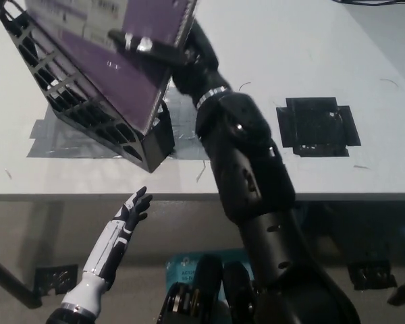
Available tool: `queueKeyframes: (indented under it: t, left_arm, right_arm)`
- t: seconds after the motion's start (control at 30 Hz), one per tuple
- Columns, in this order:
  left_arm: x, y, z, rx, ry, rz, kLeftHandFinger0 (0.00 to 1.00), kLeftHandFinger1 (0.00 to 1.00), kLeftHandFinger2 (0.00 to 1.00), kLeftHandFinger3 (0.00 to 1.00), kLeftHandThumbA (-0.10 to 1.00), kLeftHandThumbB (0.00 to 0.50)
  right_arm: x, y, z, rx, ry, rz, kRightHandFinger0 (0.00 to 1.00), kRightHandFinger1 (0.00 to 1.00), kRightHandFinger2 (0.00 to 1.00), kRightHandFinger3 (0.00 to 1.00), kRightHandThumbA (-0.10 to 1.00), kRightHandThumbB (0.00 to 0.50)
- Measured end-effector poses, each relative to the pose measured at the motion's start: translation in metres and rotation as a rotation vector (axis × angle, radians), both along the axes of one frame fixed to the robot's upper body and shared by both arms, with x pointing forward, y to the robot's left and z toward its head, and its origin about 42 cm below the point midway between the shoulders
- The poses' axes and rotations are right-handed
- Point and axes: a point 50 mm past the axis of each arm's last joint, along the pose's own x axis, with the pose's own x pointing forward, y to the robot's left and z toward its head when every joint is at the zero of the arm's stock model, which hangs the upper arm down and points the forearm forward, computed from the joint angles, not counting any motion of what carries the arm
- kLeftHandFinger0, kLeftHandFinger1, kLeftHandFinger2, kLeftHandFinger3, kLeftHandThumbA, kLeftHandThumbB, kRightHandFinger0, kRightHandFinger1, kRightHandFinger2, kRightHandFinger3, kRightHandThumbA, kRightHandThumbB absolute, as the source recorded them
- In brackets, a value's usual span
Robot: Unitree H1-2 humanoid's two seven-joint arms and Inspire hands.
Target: A shelf with a book inside it is placed on the center of the desk infront of the robot. The robot uses its right hand to grab the book, take it out and hand it to a person.
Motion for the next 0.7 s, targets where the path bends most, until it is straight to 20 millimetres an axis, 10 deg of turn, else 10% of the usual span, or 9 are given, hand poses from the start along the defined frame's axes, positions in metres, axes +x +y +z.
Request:
queueKeyframes:
  t: [0.43, 0.7]
  left_arm:
    - [-0.001, -0.001, -0.001, -0.017, 0.011, -0.023, 1.0, 1.0, 1.0, 1.0, 1.0, 0.344]
    - [-0.005, 0.0, -0.005, -0.015, 0.029, -0.02, 1.0, 1.0, 1.0, 1.0, 1.0, 0.276]
  right_arm:
    - [-0.026, -0.041, 0.068, 0.25, -0.124, -0.005, 0.0, 0.0, 0.0, 0.0, 1.0, 0.089]
    - [-0.016, -0.081, 0.056, 0.394, -0.045, -0.046, 0.0, 0.0, 0.0, 0.0, 1.0, 0.053]
